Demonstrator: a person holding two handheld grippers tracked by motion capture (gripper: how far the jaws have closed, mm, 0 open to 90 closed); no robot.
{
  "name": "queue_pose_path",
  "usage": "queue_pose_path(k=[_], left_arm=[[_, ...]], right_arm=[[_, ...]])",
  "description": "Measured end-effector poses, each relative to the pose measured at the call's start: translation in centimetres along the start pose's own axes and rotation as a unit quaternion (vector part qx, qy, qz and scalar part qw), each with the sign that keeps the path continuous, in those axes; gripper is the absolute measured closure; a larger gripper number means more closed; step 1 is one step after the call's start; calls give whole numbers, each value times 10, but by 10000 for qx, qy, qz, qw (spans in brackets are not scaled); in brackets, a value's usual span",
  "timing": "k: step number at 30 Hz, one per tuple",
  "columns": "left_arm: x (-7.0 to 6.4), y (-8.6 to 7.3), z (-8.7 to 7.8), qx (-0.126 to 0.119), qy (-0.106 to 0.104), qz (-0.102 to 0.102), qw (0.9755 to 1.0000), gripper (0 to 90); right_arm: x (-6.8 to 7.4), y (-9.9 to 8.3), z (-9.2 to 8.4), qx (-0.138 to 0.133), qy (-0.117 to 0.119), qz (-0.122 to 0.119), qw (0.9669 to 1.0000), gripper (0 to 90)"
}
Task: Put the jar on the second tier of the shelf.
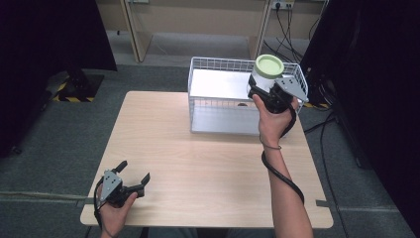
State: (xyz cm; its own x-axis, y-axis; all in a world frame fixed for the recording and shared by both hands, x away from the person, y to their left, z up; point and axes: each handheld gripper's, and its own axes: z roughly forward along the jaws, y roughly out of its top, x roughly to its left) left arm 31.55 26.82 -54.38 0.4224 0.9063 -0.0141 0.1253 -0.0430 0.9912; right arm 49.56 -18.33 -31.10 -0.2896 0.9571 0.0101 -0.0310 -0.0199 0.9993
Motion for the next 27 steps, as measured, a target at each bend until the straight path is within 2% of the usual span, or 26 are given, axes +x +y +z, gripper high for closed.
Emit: queue_pose_path(k=[15, 27], left_arm=[[0, 0, 0, -1, -4, -2, 10000, 22], [0, 0, 0, -6, -7, -9, 10000, 22]], right_arm=[[-7, 4, 24, 147, -121, -38, 9998, 116], [-14, 6, 44, 239, -246, 63, 9994, 116]])
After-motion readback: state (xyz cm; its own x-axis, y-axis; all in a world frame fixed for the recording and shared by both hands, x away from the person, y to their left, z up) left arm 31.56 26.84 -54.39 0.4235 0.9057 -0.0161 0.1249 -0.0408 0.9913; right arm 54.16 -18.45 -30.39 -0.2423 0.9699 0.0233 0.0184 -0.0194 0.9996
